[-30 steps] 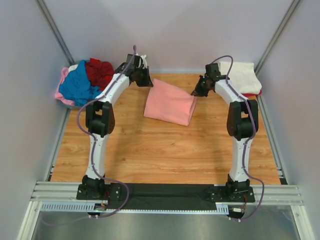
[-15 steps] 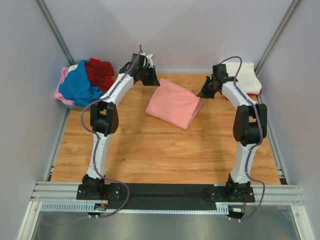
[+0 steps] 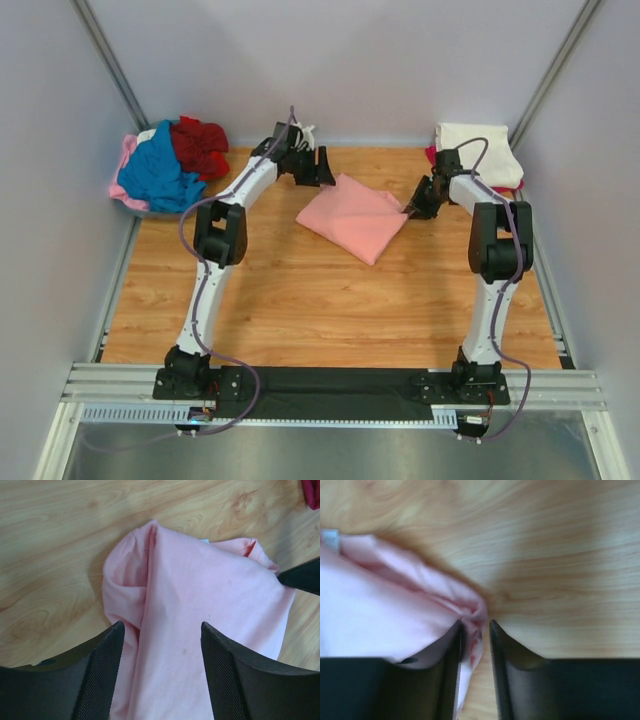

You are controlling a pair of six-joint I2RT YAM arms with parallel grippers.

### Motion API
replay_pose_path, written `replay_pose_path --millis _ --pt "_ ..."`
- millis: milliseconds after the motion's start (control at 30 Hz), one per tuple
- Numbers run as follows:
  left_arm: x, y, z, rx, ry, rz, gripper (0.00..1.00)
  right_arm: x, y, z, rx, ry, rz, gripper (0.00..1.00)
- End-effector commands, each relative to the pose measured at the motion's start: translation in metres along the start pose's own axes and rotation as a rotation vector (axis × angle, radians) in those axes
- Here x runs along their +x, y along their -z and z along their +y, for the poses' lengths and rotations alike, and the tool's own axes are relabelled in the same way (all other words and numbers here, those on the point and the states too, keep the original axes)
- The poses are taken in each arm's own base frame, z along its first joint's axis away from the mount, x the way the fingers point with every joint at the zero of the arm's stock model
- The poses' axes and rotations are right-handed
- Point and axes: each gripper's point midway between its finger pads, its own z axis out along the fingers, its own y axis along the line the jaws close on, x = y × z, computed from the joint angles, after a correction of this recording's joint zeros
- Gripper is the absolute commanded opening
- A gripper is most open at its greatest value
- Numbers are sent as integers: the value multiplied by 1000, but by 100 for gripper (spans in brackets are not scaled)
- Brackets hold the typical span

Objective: Fold and stack the t-shirts
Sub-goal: Fold the tshirt, then neatly place the folded tshirt to the corner

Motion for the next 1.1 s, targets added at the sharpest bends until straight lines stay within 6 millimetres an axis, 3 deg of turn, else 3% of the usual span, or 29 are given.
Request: replay_pose_path --millis 0,67,100,133,233,333,367,400,533,633,667,700,733,767,800,833,867,933,1000,1033,1067 --pt "-26 12 -25 39 -68 -69 70 -20 -12 -8 -21 0 -37 34" --pt "-31 21 -30 33 -90 -84 70 -16 -15 -11 -14 13 -27 70" --pt "-30 23 -29 19 -92 -85 70 -24 -10 -24 -1 -16 -45 78" --pt "-32 27 -29 6 -98 -90 70 -31 -2 -22 -12 -17 -79 87" --pt "-40 45 -33 -40 -115 -107 70 -32 7 -28 -19 -28 -107 92" --pt "-31 54 -24 -108 -98 -90 70 -28 20 -22 -74 -30 -132 93" --pt "-35 65 -30 -114 -102 -105 69 -22 22 -15 -127 -44 -115 93" --pt "-24 65 -22 -143 -86 -84 69 -20 28 -8 -163 -52 -120 93" --pt "-17 96 -22 -241 -30 -96 67 8 18 -5 -229 -66 -79 93" --pt "5 113 -10 -340 29 -52 66 21 6 -5 -221 -57 -51 93" --pt "5 128 -18 -346 54 -65 66 28 3 -6 -225 -64 -32 93" --pt "20 131 -14 -364 78 -36 66 31 0 -4 -231 -65 -24 92" --pt "19 146 -26 -350 78 -53 65 32 -5 -6 -226 -67 -18 92" --pt "24 152 -30 -345 96 -51 64 42 -10 5 -231 -39 -1 92" --pt "41 155 -27 -360 114 -21 64 45 -16 4 -222 -43 9 91" --pt "39 172 -39 -350 106 -52 64 47 -18 5 -222 -43 14 89" --pt "54 176 -34 -372 121 -31 64 50 -21 9 -227 -36 22 87" --pt "60 199 -45 -374 112 -51 64 53 -25 11 -235 -39 28 81" --pt "79 211 -43 -404 111 -24 63 60 -31 12 -230 -36 39 77" --pt "80 227 -51 -404 98 -49 63 60 -33 13 -234 -33 38 67" --pt "96 232 -47 -433 102 -19 62 62 -34 15 -239 -33 40 60"
